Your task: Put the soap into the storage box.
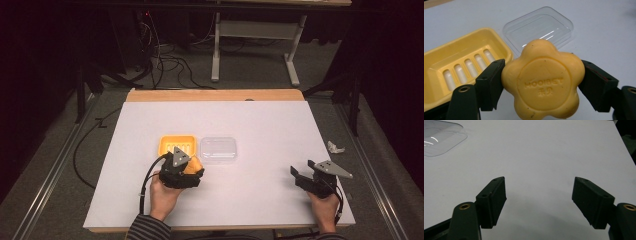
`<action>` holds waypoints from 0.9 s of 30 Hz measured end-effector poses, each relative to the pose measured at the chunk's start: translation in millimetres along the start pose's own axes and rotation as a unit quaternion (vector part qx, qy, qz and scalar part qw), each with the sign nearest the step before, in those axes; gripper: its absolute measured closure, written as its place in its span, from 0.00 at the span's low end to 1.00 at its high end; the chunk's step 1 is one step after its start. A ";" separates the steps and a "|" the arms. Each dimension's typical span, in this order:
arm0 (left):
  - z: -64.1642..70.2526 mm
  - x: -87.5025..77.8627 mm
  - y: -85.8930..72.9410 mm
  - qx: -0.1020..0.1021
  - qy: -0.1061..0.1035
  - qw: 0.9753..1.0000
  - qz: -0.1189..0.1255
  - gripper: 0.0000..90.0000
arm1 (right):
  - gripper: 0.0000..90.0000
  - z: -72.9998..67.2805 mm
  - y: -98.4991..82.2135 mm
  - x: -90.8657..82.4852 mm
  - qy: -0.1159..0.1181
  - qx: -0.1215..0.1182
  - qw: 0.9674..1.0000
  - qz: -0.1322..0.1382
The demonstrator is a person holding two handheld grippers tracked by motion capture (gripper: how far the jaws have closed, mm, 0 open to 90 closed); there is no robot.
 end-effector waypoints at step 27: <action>-43.9 -11.2 21.7 -0.022 0.020 1.000 0.002 0.29 | 0.31 0.7 0.1 1.2 0.002 -0.002 1.000 -0.003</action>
Point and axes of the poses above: each handheld gripper's, and its own axes: x roughly forward along the jaws, y roughly out of its top, z roughly to its right, the point moved 5 cm from there along x, roughly forward along the jaws, and after that the axes turned 1 degree about -y, right-handed, at the moved point
